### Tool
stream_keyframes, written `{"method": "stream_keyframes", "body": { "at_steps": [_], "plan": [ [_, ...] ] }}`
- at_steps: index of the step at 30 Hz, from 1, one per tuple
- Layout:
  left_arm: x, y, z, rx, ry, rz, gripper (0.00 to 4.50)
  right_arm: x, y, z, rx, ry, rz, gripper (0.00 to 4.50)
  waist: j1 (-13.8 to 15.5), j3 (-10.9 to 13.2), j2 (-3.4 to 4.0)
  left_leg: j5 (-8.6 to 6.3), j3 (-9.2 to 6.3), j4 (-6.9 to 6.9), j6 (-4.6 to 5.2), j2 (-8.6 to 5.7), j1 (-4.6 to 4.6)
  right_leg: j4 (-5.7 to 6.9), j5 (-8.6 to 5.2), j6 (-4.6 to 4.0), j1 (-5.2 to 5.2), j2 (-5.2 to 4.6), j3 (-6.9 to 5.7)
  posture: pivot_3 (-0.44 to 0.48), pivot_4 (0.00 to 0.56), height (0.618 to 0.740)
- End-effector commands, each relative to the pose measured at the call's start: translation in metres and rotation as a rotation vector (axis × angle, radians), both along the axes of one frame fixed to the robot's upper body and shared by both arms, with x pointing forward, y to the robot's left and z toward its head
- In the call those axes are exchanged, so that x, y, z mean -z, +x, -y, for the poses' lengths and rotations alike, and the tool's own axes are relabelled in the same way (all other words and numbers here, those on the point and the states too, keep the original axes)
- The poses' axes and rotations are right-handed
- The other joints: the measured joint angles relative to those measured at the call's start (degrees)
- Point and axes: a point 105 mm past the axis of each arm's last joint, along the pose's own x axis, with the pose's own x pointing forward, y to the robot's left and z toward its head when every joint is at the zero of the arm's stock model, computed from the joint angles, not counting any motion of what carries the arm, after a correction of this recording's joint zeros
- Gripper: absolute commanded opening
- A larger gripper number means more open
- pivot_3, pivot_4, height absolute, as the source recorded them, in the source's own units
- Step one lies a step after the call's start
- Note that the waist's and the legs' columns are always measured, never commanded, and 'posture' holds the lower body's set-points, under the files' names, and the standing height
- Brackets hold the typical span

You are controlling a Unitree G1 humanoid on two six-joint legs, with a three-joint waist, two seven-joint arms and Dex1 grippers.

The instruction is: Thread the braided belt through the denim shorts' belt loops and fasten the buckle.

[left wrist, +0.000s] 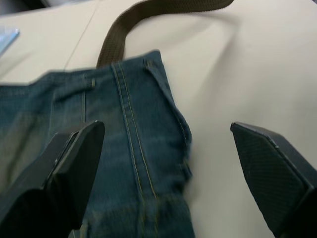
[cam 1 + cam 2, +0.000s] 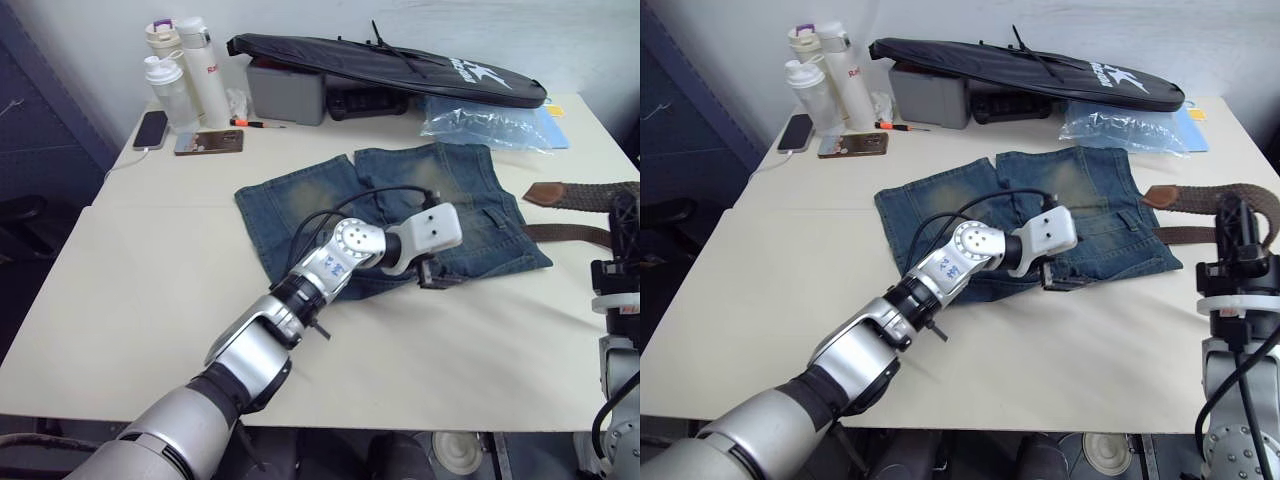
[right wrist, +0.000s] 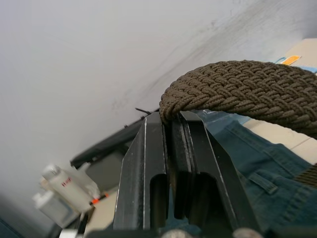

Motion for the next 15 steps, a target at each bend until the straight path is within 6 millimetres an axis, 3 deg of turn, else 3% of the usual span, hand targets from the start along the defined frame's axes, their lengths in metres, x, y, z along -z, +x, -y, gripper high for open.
{"method": "stream_keyframes", "body": {
  "at_steps": [1, 8, 11, 15],
  "plan": [
    [0.008, -0.001, 0.013, -0.012, 0.046, 0.042, 4.48, -0.018, -0.016, -0.005, 0.043, -0.114, 0.022, 0.00, 0.02, 0.00, -0.01, 0.00, 0.03, -0.03, 0.00, 0.00, 0.00, 0.01, 0.00, 0.00, -0.05, -0.01, -0.02, 0.000, 0.150, 0.658],
    [0.043, 0.007, 0.005, -0.099, 0.209, 0.062, 4.48, -0.017, -0.022, -0.010, 0.062, -0.214, -0.040, 0.00, -0.09, 0.01, -0.01, -0.03, 0.19, 0.11, 0.06, 0.10, 0.04, 0.24, 0.00, 0.00, -0.17, -0.04, 0.00, 0.000, 0.150, 0.658],
    [0.047, 0.010, 0.000, -0.113, 0.222, 0.053, 3.63, -0.015, -0.023, -0.010, 0.059, -0.273, -0.085, 0.00, -0.05, 0.01, -0.01, -0.20, 0.20, 0.19, 0.30, 0.10, 0.02, 0.25, 0.00, 0.00, -0.17, -0.05, 0.03, 0.000, 0.150, 0.658],
    [0.046, 0.010, -0.003, -0.090, 0.214, 0.032, 1.84, -0.012, -0.023, -0.003, 0.056, -0.293, -0.118, 0.00, -0.03, 0.01, -0.01, -0.18, 0.23, 0.20, 0.25, 0.10, 0.04, 0.26, 0.00, 0.00, -0.16, -0.05, 0.05, 0.000, 0.150, 0.658]
  ]
}}
